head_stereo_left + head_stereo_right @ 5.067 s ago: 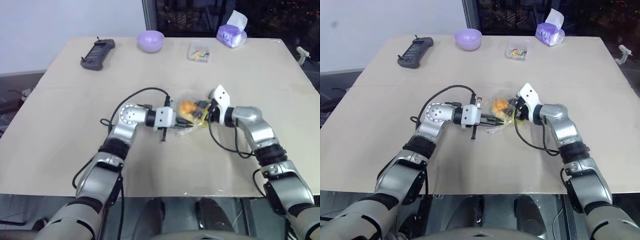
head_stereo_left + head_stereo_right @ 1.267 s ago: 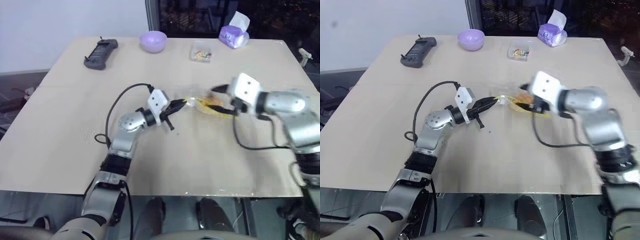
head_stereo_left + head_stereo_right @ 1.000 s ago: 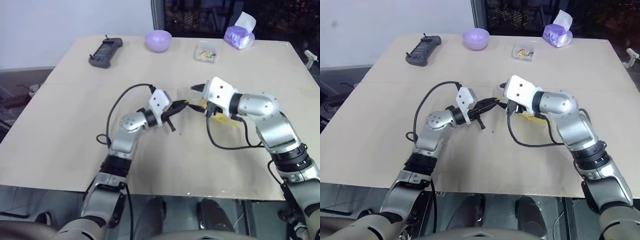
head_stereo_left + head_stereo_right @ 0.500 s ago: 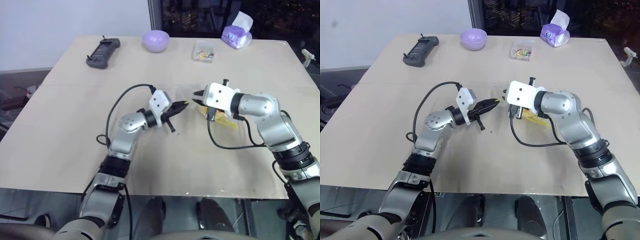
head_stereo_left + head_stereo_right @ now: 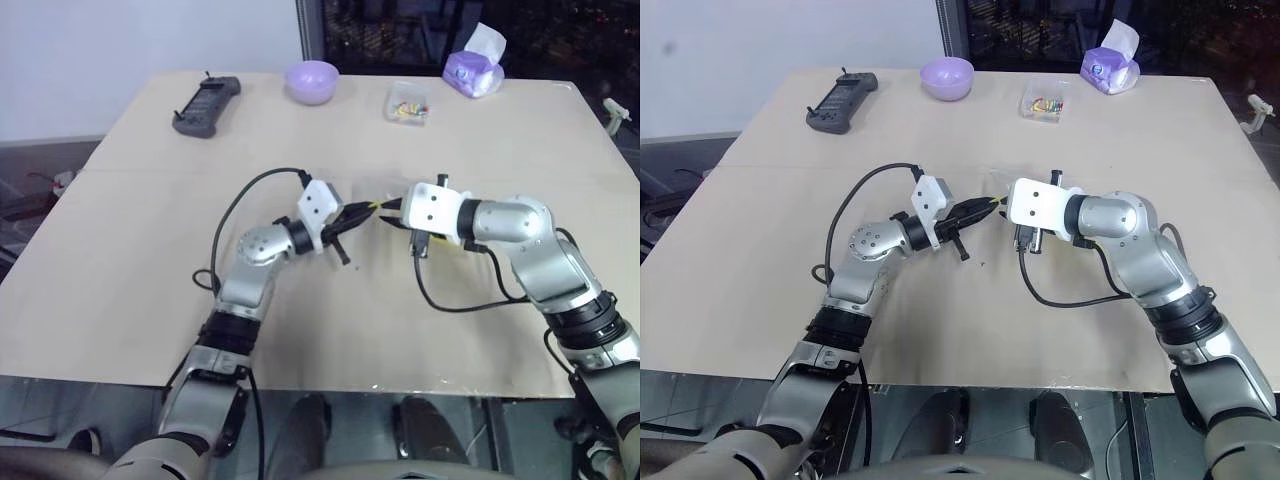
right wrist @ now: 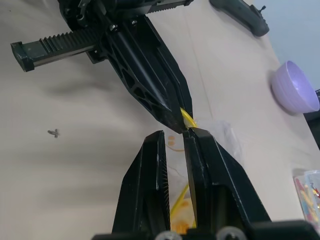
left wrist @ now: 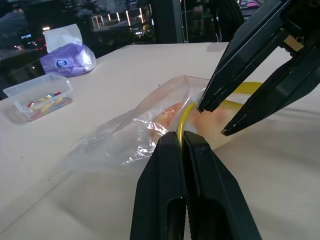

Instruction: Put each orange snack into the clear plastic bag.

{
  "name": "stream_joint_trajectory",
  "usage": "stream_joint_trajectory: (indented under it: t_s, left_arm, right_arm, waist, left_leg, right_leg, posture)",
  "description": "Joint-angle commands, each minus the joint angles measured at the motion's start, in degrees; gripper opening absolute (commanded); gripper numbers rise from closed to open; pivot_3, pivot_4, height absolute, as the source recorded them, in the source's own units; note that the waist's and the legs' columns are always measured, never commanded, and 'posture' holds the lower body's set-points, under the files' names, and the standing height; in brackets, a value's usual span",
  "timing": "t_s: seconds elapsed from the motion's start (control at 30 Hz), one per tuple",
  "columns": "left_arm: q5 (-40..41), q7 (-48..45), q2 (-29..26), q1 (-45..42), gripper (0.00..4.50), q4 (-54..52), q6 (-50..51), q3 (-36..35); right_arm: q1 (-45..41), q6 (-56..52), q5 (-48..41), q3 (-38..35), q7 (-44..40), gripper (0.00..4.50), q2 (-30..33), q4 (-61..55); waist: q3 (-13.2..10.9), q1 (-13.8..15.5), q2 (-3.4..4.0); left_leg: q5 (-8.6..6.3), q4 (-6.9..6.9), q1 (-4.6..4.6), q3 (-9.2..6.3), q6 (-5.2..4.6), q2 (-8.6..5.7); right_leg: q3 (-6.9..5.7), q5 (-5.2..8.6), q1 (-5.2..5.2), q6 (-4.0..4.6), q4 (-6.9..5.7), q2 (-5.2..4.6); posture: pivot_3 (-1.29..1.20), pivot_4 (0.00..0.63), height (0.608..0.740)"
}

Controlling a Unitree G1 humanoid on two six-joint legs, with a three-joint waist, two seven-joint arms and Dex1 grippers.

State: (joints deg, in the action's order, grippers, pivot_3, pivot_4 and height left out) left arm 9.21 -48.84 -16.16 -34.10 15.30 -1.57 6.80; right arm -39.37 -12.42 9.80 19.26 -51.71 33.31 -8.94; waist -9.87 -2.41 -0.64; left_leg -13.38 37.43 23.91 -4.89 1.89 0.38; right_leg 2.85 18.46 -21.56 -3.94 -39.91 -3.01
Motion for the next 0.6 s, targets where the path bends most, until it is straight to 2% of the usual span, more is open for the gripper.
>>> stream_joint_trajectory:
  t_s: [0.03, 0.6]
  left_arm:
    - [0.9, -0.1, 0.1, -0.4, 0.0, -1.9, -0.4, -0.3]
    - [1.0, -0.4, 0.0, -0.5, 0.0, -1.9, -0.3, -0.3]
  right_arm:
    - [-1.0, 0.6, 1.3, -1.8, 2.7, 0.65, -0.2, -0.2]
    - [-1.5, 0.4, 2.2, -2.1, 4.6, 0.65, -0.3, 1.2]
  waist:
    - [0.0, 0.0, 0.0]
    - [0.0, 0.0, 0.0]
  left_leg:
    - [0.0, 0.0, 0.0, -0.01, 0.0, 0.0]
    - [0.0, 0.0, 0.0, 0.0, 0.0, 0.0]
  right_leg:
    - [0.0, 0.0, 0.0, 0.0, 0.0, 0.0]
    - [0.0, 0.0, 0.0, 0.0, 0.0, 0.0]
  posture:
    - [0.0, 0.15, 0.74]
    - [0.0, 0.15, 0.74]
